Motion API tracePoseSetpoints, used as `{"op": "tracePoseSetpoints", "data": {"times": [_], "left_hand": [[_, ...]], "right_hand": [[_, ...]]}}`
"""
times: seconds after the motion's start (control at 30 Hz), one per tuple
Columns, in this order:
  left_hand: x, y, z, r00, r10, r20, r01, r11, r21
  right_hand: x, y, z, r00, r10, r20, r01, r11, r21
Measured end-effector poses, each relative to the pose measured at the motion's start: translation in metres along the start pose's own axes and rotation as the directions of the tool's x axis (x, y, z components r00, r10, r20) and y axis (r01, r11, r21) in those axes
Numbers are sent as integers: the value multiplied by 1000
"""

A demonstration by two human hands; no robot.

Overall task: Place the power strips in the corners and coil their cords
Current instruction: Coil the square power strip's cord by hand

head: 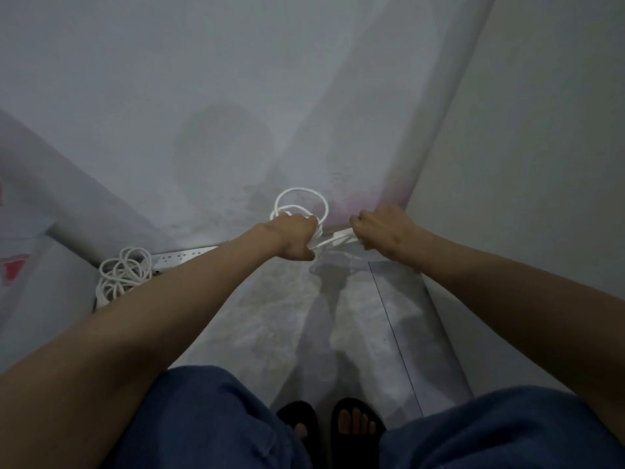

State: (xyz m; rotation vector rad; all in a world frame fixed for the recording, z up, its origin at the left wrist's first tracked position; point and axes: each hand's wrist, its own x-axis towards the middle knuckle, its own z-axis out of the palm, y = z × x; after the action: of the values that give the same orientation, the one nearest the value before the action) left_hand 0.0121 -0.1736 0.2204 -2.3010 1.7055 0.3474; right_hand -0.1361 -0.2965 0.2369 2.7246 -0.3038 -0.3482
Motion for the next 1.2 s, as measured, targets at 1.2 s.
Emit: {"op": "tracePoseSetpoints", "data": {"times": [1.2], "left_hand": [[188,4,219,781,74,-621,-21,996,91]], "right_hand": [[125,-16,255,795,333,-507,-332,939,95]]}}
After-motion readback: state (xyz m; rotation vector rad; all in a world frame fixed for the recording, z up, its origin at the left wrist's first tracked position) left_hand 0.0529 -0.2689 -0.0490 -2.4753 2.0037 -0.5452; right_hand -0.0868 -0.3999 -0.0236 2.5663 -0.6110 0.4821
